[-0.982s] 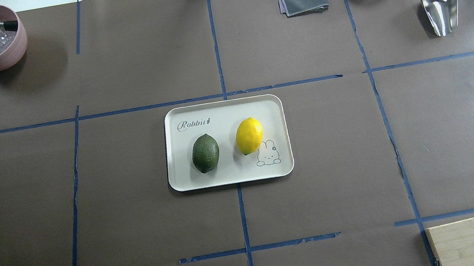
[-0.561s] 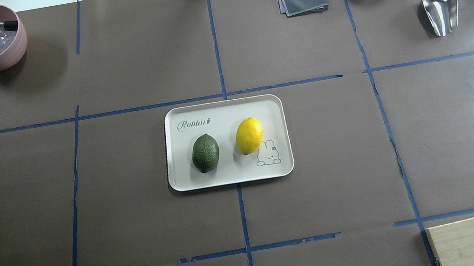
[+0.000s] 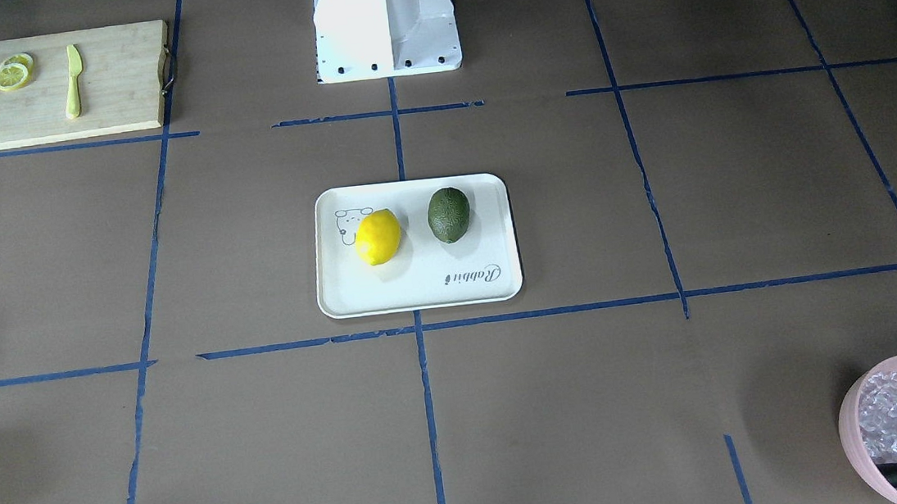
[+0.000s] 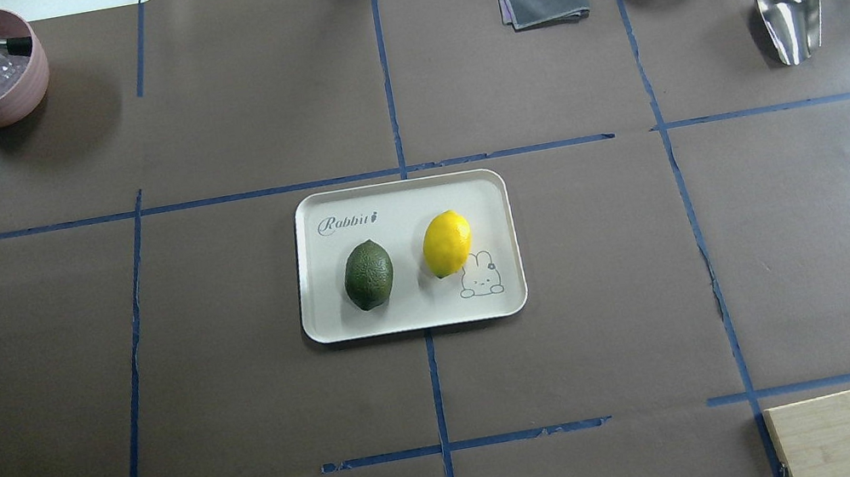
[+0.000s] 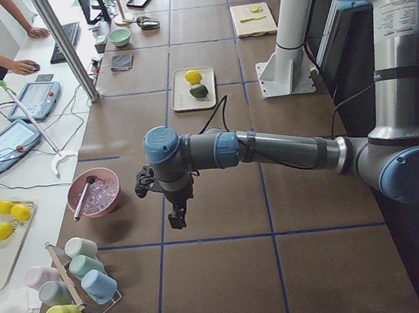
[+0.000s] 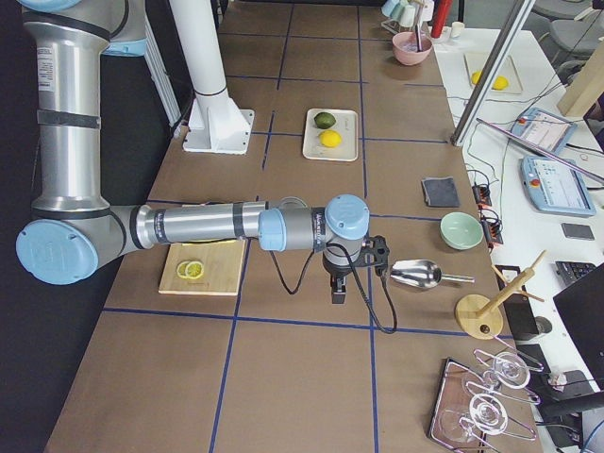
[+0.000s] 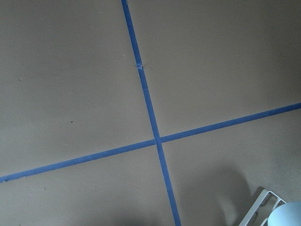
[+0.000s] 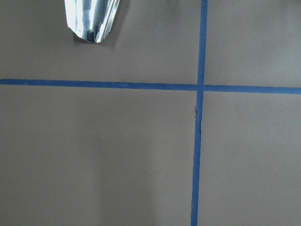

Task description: Place all lemons on tray

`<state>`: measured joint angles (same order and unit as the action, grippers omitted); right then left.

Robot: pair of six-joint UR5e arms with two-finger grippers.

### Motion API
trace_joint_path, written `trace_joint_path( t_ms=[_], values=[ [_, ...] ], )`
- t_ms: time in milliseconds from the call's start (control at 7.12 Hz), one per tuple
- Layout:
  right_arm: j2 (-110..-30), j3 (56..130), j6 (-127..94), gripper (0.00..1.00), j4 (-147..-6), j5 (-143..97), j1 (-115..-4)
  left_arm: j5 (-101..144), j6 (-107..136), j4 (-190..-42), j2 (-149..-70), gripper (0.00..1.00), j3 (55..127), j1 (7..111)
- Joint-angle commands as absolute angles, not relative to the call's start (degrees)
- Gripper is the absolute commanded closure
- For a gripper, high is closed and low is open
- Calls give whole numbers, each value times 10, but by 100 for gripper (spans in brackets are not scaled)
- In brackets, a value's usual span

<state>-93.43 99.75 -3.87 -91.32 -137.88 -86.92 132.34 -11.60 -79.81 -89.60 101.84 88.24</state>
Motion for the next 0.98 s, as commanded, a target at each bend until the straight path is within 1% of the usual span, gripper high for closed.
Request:
trace_joint_path(
  t_ms=[0,421,842],
  values=[
    [-934,998,-39,0,-913,-1378,-869,1323,-116,-798,-895,0,1019,882],
    [-938,998,-29,0,-912,-1371,-869,1324,-114,-798,-885,0,1006,882],
    [-941,1000,-10,0,-912,-1369,-870,1324,-112,-798,-886,0,1018,882]
  ],
)
